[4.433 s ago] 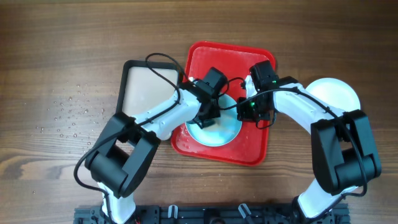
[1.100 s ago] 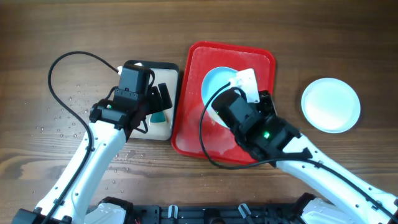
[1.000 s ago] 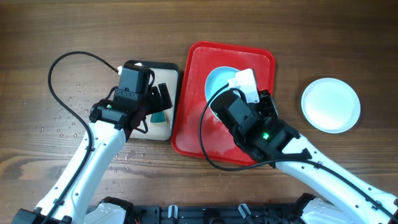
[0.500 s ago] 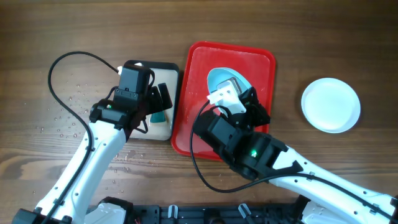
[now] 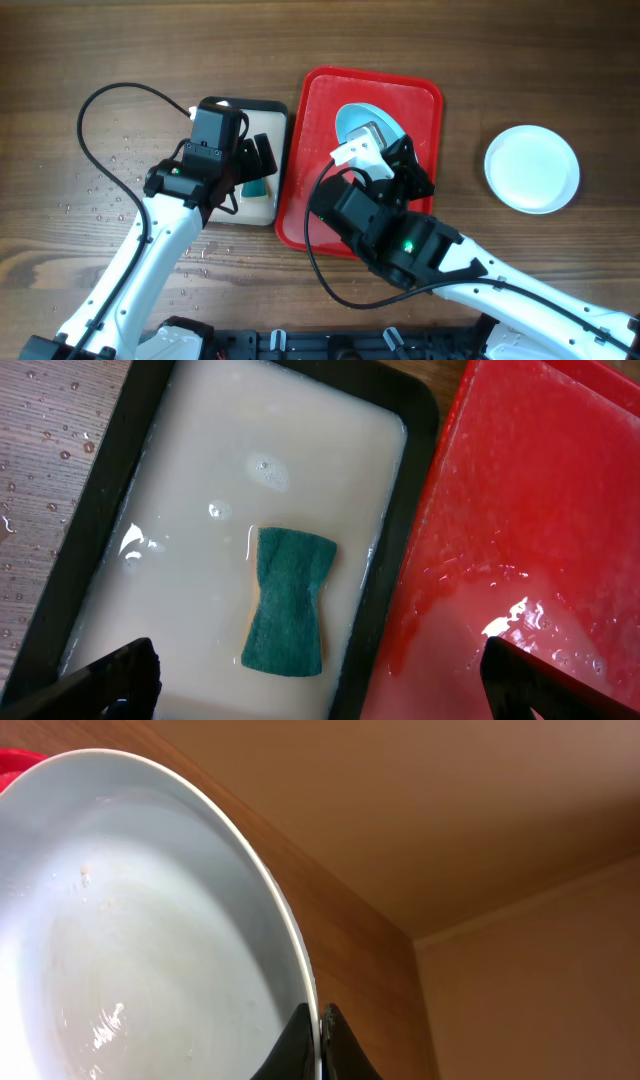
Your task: Clean dirty plates on tray and stack at the side
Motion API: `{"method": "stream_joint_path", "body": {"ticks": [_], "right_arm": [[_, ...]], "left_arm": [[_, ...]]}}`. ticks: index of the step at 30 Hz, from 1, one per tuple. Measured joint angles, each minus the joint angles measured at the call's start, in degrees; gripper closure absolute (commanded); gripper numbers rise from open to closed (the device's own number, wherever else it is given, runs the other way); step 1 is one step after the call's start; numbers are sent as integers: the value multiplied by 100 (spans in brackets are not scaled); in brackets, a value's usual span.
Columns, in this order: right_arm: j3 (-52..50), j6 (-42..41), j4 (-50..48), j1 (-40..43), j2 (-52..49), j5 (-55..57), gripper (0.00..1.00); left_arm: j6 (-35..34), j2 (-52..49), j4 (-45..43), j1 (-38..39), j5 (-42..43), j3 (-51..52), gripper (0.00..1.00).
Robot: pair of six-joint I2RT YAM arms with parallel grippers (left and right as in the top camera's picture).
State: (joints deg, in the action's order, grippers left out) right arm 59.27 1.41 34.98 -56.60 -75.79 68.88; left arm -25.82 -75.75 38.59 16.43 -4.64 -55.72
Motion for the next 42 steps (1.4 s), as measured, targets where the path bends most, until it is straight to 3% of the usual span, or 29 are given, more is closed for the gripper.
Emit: {"method": "stream_joint_path", "body": {"ticks": [9, 12, 15, 20, 26, 29, 30, 33, 36, 39, 41, 42], "right_arm": [[0, -50, 2, 2, 0, -4, 96], [2, -817, 212, 264, 0, -702, 96], [0, -1803, 398, 1633, 0, -3394, 96], [17, -1895, 608, 4579, 262, -6959, 96], [92, -2332, 822, 8043, -149, -7764, 96], [105, -2538, 828, 9001, -1043, -7812, 94], [105, -2577, 837, 9200, -1318, -7812, 72], [109, -2820, 1025, 9512, -1939, -7958, 62], [111, -2883, 1255, 9595, -1742, -8550, 61], [118, -2527, 1779, 9248, -586, -9333, 61], [170, -1991, 1998, 8502, 748, -9925, 60], [195, -1738, 1998, 8070, 1259, -10124, 50]], "left_arm": [[0, 0, 2, 0, 0, 0, 0], [0, 0, 2, 0, 0, 0, 0], [0, 0, -2, 0, 0, 0, 0], [0, 0, -2, 0, 0, 0, 0], [0, 0, -2, 0, 0, 0, 0], [0, 0, 4, 0, 0, 0, 0], [0, 0, 2, 0, 0, 0, 0], [0, 0, 2, 0, 0, 0, 0], [0, 0, 2, 0, 0, 0, 0], [0, 0, 2, 0, 0, 0, 0], [0, 0, 2, 0, 0, 0, 0], [0, 0, 9, 0, 0, 0, 0]]}}
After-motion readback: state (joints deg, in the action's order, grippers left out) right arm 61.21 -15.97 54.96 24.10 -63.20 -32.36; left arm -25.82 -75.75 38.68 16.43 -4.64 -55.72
